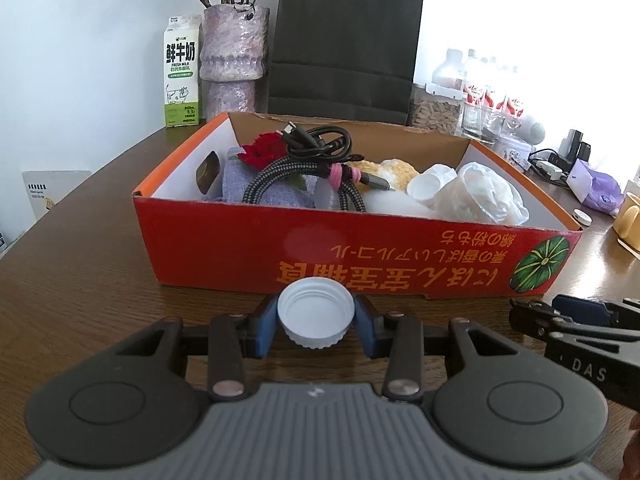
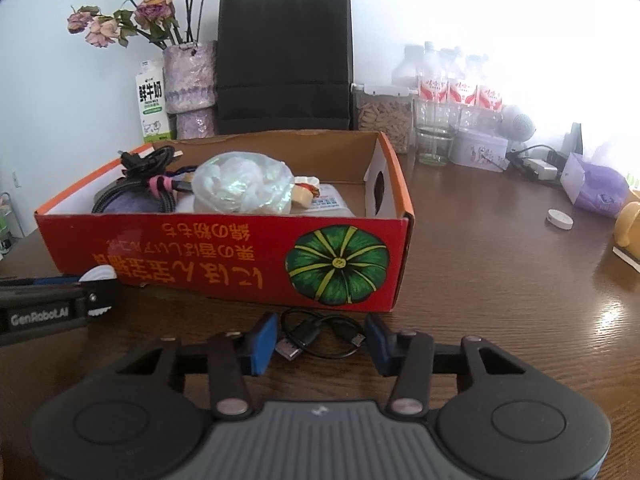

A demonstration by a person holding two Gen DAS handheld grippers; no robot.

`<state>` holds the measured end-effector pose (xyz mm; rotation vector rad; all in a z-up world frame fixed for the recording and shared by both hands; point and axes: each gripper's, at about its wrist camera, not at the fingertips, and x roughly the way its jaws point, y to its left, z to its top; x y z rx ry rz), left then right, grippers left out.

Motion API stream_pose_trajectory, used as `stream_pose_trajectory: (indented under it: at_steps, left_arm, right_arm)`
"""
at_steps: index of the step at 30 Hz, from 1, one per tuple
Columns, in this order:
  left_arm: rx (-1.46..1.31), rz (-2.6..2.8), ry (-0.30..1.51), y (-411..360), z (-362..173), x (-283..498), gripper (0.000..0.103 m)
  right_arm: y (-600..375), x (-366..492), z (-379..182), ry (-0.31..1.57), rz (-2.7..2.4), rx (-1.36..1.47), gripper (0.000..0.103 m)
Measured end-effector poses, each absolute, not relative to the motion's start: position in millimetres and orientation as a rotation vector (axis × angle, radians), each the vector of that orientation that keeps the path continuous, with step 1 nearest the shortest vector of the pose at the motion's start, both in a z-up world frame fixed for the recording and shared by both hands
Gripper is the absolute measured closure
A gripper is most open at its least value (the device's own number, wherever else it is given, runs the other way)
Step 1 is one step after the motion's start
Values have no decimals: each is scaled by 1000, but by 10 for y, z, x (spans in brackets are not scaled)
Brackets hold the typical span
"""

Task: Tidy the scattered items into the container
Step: 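Grasp the last white bottle cap with the left tool while the right tool grasps the black charging cable, then carry the cap and charging cable into the box and open both tools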

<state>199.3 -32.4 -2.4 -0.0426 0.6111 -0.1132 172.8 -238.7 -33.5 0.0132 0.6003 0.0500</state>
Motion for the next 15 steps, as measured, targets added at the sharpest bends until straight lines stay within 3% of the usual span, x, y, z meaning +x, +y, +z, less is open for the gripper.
stream_pose_trajectory:
  at_steps: [15]
  left_arm:
    - [-69, -154, 437, -268, 480, 1701, 62]
  right_arm:
    - [-2407, 1403, 347, 372, 92, 7, 56]
